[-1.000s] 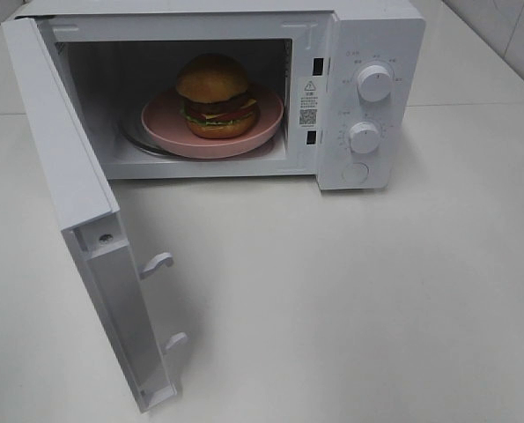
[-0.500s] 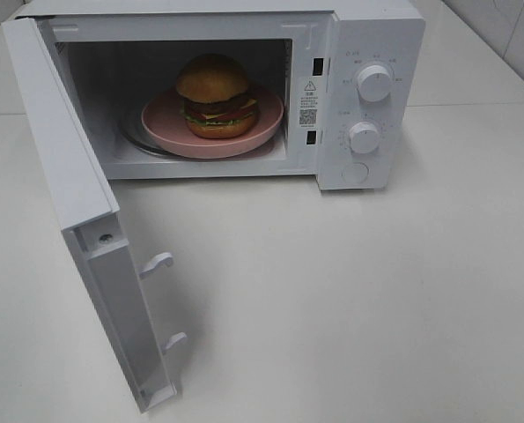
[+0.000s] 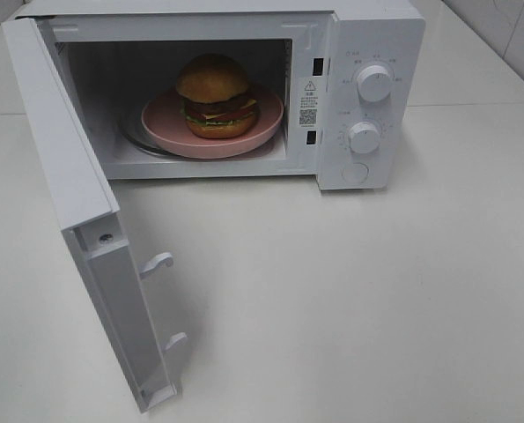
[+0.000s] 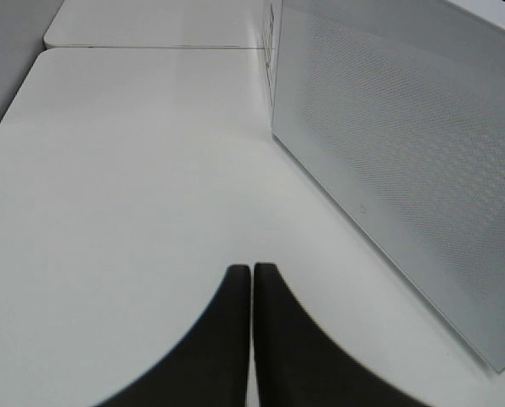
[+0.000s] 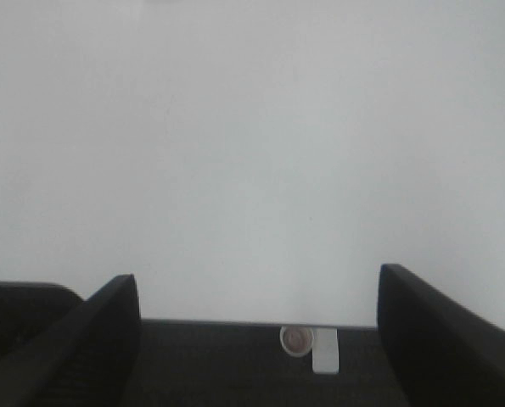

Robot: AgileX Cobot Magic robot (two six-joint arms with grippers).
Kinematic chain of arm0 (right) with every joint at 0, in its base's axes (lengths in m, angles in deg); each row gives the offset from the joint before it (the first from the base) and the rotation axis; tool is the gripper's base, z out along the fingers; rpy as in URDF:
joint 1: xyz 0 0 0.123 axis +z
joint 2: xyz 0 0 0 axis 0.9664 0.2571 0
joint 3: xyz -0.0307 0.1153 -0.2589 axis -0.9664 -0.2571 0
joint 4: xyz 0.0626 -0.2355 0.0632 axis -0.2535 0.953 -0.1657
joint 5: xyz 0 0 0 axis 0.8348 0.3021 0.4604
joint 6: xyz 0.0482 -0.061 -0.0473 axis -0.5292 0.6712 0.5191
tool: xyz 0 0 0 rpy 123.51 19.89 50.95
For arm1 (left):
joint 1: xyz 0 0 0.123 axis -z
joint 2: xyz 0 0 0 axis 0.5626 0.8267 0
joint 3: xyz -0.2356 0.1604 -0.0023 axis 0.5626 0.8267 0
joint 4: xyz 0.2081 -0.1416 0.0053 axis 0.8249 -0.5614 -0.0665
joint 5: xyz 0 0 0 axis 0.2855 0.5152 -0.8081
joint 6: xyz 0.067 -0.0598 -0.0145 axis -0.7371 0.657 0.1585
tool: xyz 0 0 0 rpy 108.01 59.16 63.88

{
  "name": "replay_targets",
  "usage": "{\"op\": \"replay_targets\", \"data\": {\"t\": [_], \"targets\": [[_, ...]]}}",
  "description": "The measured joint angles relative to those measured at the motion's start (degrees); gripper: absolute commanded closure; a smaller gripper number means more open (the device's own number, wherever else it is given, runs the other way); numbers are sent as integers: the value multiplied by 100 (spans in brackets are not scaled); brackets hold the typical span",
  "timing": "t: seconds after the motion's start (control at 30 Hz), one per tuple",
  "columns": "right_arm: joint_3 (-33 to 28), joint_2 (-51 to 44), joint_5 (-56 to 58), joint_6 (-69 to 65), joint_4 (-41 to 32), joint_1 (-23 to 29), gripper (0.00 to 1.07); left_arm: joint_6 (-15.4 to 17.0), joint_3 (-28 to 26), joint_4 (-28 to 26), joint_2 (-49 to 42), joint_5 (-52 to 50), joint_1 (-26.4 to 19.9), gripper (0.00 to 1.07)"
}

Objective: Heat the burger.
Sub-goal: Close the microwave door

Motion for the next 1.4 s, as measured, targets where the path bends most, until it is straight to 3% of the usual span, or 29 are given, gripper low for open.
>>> {"op": "replay_targets", "data": {"t": [0.17,0.4,0.8,1.17,1.37,1.4], "targets": [[-29,-733,-6,0,0,0,37,0,0,0,0,0,0,106],[-40,-733,-183,40,-6,52,37,-6,0,-6,0,0,0,106],[-92,-733,-613,223,-6,63,37,-653,-34,-178,1077,-6,0,106],[-350,-739,-1123,361,-6,63,37,-1129,-126,-768,2320,-2023,0,106],[-355,-739,-1180,395,-6,63,37,-1547,-126,-940,3581,-3037,0,106],[-355,-739,-1180,395,-6,63,37,-1736,-126,-1106,4068,-3375,0,106]]}}
